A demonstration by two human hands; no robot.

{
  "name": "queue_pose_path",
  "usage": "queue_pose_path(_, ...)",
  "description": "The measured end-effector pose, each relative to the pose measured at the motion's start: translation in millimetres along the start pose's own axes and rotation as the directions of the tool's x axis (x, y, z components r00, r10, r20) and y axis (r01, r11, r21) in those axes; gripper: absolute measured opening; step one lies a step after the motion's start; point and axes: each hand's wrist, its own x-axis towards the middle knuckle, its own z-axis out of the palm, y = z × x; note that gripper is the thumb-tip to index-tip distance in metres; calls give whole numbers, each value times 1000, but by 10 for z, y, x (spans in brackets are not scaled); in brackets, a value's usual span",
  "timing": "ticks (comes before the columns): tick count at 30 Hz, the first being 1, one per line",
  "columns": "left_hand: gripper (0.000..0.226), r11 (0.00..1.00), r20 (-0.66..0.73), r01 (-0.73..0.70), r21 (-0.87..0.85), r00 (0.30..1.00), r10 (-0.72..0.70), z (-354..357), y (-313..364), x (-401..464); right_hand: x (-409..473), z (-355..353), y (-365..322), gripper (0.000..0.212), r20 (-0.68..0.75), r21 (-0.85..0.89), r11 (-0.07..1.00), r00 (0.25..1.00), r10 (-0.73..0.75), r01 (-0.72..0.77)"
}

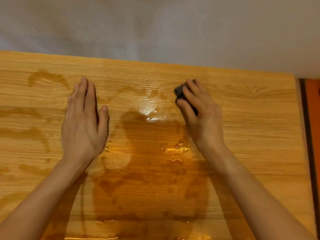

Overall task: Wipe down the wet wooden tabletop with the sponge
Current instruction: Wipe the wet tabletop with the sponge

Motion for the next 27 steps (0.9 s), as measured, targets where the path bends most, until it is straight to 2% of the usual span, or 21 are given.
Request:
queue_pose_path(3, 62, 1000, -6, 9, -6, 1000, -9, -5, 8, 0, -598, -115, 43, 39, 107, 96, 990, 988, -111, 101)
queue_pose_path(5, 62, 1000, -9, 10, 5, 1000, -10, -1, -3, 19, -462, -141, 101, 40, 154, 89, 983, 973, -171, 159)
queue_pose_path(8, 62, 1000, -5, 10, 18, 1000, -10, -1, -20, 35, 263, 1, 90, 40, 88, -54, 992, 990, -108, 113)
queue_pose_path(10, 62, 1000, -6, 19, 19, 1000, -19, 6, -26, 40, 672, 98, 11, 40, 17, -52, 999, 1000, -7, 8)
queue_pose_path(12, 62, 1000, -2, 23, 16, 1000, -23, 2, -30, 36, 617, 150, -63, 41, 23, -28, 1000, 1000, 11, -10)
queue_pose_path(16, 62, 999, -2, 38, 15, 999, -38, -11, -5, 27, -325, 39, -85, 42, 176, 46, 983, 967, -184, 178)
queue_pose_path(18, 61, 999, -6, 40, 13, 999, -40, -12, 0, 39, -433, 28, -32, 40, 220, 60, 963, 938, -269, 262)
queue_pose_path(20, 60, 999, -6, 46, 13, 999, -46, -15, -4, 50, -85, 84, -54, 40, 183, 6, 966, 949, -257, 260)
queue_pose_path(24, 59, 999, -8, 43, 9, 999, -43, -21, -12, 51, 751, 322, -236, 40, 129, -78, 993, 989, -77, 88)
queue_pose_path(27, 58, 999, -10, 48, 0, 999, -48, -16, -15, 37, 414, 340, -315, 39, 145, -45, 989, 981, -131, 139)
